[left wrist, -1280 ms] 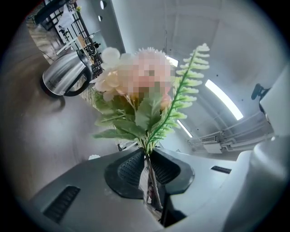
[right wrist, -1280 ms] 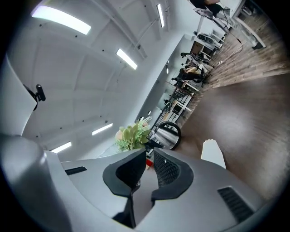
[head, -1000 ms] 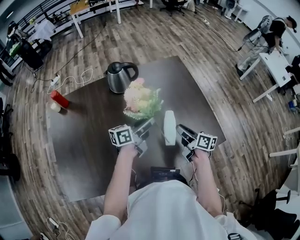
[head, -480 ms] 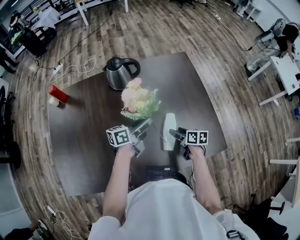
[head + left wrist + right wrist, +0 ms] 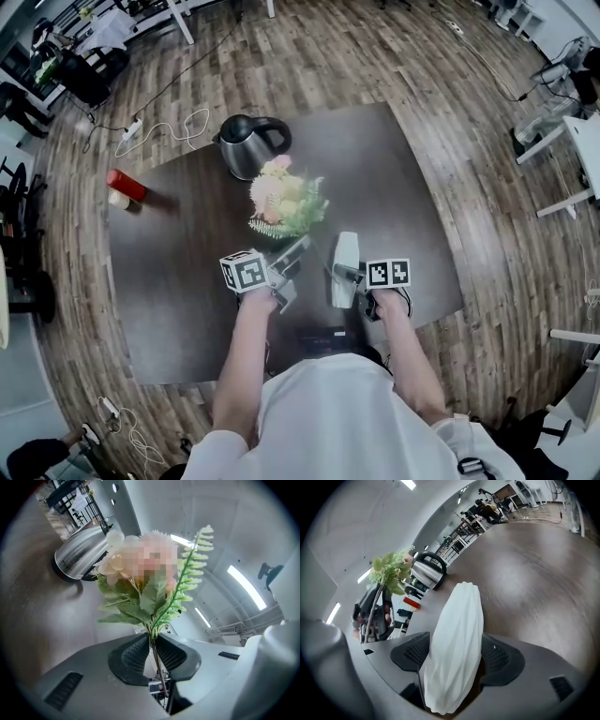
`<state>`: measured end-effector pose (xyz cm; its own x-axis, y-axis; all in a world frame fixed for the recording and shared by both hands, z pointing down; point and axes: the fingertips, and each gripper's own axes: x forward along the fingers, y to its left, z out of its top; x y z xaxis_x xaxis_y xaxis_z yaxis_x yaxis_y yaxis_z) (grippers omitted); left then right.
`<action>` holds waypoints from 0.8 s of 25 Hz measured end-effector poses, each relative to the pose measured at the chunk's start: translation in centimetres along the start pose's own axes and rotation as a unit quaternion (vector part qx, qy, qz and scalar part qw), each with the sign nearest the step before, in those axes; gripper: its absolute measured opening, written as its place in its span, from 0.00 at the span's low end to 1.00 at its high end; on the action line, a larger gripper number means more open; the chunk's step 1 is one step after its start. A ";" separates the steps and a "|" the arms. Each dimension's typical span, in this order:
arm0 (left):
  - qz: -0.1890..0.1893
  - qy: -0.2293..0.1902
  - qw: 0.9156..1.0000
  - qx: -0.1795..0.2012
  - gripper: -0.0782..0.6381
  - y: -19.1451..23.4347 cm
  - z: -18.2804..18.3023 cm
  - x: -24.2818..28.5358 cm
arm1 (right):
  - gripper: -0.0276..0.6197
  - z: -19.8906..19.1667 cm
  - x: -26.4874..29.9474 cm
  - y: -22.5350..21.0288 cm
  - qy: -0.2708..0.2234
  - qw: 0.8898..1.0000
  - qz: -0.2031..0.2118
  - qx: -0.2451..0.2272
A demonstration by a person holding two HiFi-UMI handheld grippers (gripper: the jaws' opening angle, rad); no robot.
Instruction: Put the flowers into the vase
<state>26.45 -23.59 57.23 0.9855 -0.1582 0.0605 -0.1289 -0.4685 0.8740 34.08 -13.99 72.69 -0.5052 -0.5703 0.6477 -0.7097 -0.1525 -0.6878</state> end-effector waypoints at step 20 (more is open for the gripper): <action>0.016 -0.076 0.996 0.043 0.18 -0.9 7.1 -3.2 | 0.53 2.4 -2.6 6.6 -0.064 0.970 0.163 -0.171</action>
<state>22.64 -28.80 52.82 0.9539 -0.3000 0.0083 -0.1749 -0.5332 0.8277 31.83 -15.46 65.68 -0.6803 -0.6420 0.3537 -0.6554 0.3168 -0.6856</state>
